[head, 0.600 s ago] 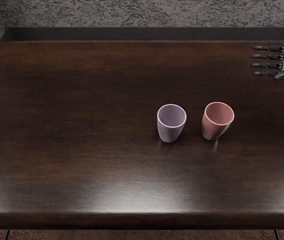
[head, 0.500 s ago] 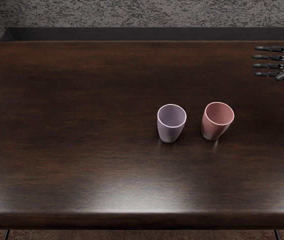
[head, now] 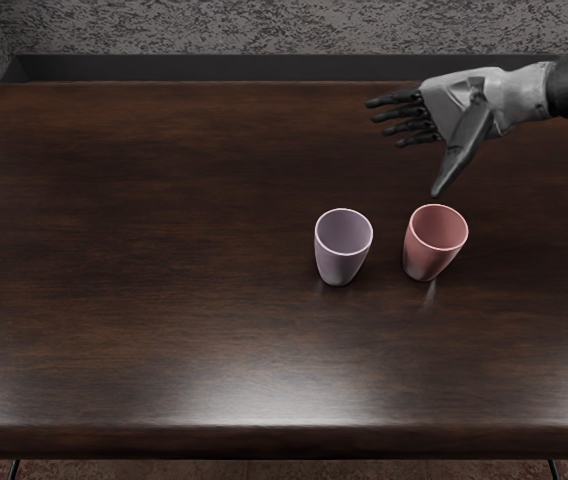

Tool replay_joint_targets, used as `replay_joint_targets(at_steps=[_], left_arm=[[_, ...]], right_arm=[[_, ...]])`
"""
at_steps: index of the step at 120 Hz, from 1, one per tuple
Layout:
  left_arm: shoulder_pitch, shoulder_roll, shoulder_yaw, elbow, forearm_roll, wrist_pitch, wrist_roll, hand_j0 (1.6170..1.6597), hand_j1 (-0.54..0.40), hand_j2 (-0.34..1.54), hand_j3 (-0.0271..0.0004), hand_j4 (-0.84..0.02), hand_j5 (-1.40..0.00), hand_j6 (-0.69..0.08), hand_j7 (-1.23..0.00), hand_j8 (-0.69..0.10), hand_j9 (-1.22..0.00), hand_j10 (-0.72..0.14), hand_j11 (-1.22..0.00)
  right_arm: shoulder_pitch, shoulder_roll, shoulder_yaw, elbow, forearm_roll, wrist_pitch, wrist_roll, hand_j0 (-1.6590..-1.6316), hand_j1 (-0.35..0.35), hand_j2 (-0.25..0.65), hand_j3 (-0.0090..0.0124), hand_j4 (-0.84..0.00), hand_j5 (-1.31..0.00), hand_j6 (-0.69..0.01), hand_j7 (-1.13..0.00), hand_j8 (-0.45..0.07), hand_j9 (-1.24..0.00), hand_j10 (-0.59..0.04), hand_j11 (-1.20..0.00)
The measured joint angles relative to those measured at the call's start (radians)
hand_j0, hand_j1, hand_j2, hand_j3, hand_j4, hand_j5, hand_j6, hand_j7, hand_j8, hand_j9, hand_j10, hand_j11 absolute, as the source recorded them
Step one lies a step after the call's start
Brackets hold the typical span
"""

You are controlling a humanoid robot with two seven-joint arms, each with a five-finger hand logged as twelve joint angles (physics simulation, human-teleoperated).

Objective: Pick up cup and place in cup with right hand

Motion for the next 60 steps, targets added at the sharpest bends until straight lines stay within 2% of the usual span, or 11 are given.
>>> replay_joint_targets(at_steps=[12,20,26,39,60], left_arm=[[0.0,0.0,0.0,0.0,0.0,0.0,0.0,1.6581,0.348,0.0,-0.0001,0.0,0.0,0.0,0.0,0.0,0.0,0.0,0.0],[0.0,0.0,0.0,0.0,0.0,0.0,0.0,1.6581,0.348,0.0,0.0,0.0,0.0,0.0,0.0,0.0,0.0,0.0,0.0],[0.0,0.0,0.0,0.0,0.0,0.0,0.0,1.6581,0.348,0.0,0.0,0.0,0.0,0.0,0.0,0.0,0.0,0.0,0.0],[0.0,0.0,0.0,0.0,0.0,0.0,0.0,1.6581,0.348,0.0,0.0,0.0,0.0,0.0,0.0,0.0,0.0,0.0,0.0],[0.0,0.0,0.0,0.0,0.0,0.0,0.0,1.6581,0.348,0.0,0.0,0.0,0.0,0.0,0.0,0.0,0.0,0.0,0.0]], right_arm=[[0.009,-0.028,0.0,0.228,-0.121,-0.012,0.0,-1.6581,-0.348,-0.001,0.0,-0.002,0.0,-0.001,0.0,-0.001,0.0,-0.001,0.0],[0.001,-0.044,-0.001,0.373,-0.212,-0.098,0.0,-1.6581,-0.347,-0.001,0.0,-0.003,0.0,-0.003,0.0,-0.003,0.0,-0.003,0.0],[-0.01,-0.05,-0.002,0.446,-0.272,-0.158,0.0,-1.6581,-0.344,-0.001,0.0,-0.005,-0.01,-0.005,-0.01,-0.005,-0.01,-0.005,-0.01],[-0.029,-0.051,-0.003,0.523,-0.35,-0.257,0.0,-1.6581,-0.32,-0.005,0.0,-0.026,-0.03,-0.026,-0.03,-0.026,-0.03,-0.025,-0.03],[-0.087,-0.019,-0.024,0.558,-0.494,-0.456,0.0,-1.6581,-0.289,-0.01,0.0,-0.052,-0.07,-0.053,-0.07,-0.053,-0.07,-0.052,-0.07]])
